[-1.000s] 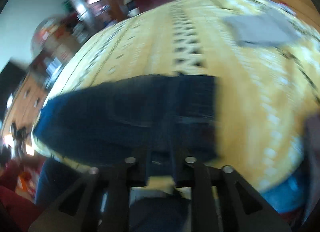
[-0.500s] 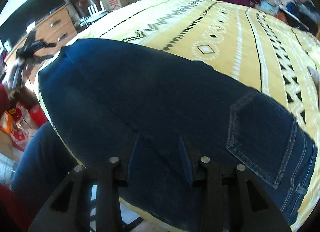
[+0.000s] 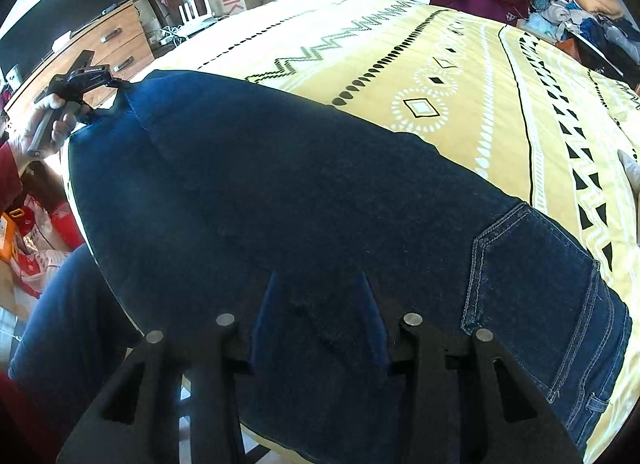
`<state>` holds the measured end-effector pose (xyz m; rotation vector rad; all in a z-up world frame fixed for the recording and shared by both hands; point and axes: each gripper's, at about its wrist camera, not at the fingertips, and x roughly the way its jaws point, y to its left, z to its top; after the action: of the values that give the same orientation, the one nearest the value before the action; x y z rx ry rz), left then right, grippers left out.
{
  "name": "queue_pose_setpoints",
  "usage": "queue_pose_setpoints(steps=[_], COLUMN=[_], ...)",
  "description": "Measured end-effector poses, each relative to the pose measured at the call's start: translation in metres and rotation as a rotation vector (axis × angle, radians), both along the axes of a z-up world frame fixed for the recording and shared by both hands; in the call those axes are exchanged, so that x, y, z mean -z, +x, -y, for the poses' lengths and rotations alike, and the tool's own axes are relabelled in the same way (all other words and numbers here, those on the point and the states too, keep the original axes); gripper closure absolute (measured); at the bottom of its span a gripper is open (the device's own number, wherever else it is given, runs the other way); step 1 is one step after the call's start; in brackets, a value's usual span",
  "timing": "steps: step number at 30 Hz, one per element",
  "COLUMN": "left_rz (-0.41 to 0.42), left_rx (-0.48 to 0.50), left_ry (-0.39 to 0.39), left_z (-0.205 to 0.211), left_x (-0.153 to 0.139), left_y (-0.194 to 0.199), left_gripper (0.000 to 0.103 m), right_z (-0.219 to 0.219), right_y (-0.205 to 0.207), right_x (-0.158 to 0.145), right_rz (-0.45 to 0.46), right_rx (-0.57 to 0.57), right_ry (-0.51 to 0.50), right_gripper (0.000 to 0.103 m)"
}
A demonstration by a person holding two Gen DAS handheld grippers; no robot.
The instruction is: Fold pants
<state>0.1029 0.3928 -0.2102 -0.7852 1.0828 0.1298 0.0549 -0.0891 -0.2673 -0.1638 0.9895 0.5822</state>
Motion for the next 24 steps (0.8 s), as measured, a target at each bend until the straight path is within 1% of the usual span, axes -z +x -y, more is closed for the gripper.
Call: queue_pose_setpoints(steps=[1, 2, 4, 5, 7, 10, 11, 13, 15, 17, 20, 21, 22, 23, 24], left_rz=[0.009, 0.051, 0.122, 0.124, 0.082, 0.031, 0.032, 0.058, 0.064, 0.055, 0.065, 0.076, 0.082, 0.087, 0.098], left_rx=[-0.016, -0.043, -0.061, -0.048, 0.0, 0.003, 0.002, 0.01, 0.019, 0.012, 0.003, 0.001, -0.006, -0.016, -0.024], left_ry=[-0.019, -0.045, -0.068, -0.078, -0.072, -0.058, -0.045, -0.057, -0.056, -0.048, -0.019, -0.007, 0.003, 0.009, 0.01], left_z=[0.0, -0.001, 0.002, 0.005, 0.014, 0.018, 0.019, 0.022, 0.022, 0.019, 0.014, 0.014, 0.014, 0.015, 0.015], left_x=[-0.004, -0.011, -0.02, -0.02, -0.009, 0.006, 0.007, 0.004, 0.002, 0.005, 0.004, 0.002, 0.002, 0.002, 0.002], left_y=[-0.003, -0.013, -0.026, -0.025, -0.012, 0.004, 0.006, 0.009, 0.011, 0.014, 0.015, 0.015, 0.014, 0.015, 0.016], left_gripper=[0.022, 0.022, 0.02, 0.02, 0.021, 0.022, 0.022, 0.022, 0.024, 0.03, 0.049, 0.067, 0.087, 0.094, 0.096], right_z=[-0.001, -0.001, -0.002, -0.001, -0.001, -0.003, -0.004, -0.004, -0.002, 0.001, 0.005, 0.006, 0.005, 0.004, 0.003], right_y=[0.0, 0.0, 0.0, 0.0, 0.003, 0.007, 0.008, 0.009, 0.008, 0.009, 0.008, 0.007, 0.005, 0.002, 0.0], right_x=[0.0, 0.0, 0.0, 0.002, 0.005, 0.01, 0.01, 0.008, 0.008, 0.009, 0.013, 0.014, 0.014, 0.013, 0.013], right_rz=[0.0, 0.001, 0.005, 0.004, -0.004, -0.01, -0.009, 0.0, 0.003, 0.002, 0.002, 0.005, 0.017, 0.027, 0.04], right_rx=[-0.001, -0.003, -0.006, -0.006, -0.004, -0.004, -0.006, -0.005, -0.003, 0.001, 0.005, 0.004, 0.003, 0.001, -0.003], right_ry=[0.002, 0.003, 0.005, 0.008, 0.014, 0.014, 0.015, 0.021, 0.022, 0.02, 0.006, 0.0, -0.01, -0.016, -0.023], right_gripper=[0.058, 0.058, 0.058, 0.058, 0.058, 0.058, 0.058, 0.058, 0.057, 0.058, 0.058, 0.058, 0.058, 0.058, 0.058])
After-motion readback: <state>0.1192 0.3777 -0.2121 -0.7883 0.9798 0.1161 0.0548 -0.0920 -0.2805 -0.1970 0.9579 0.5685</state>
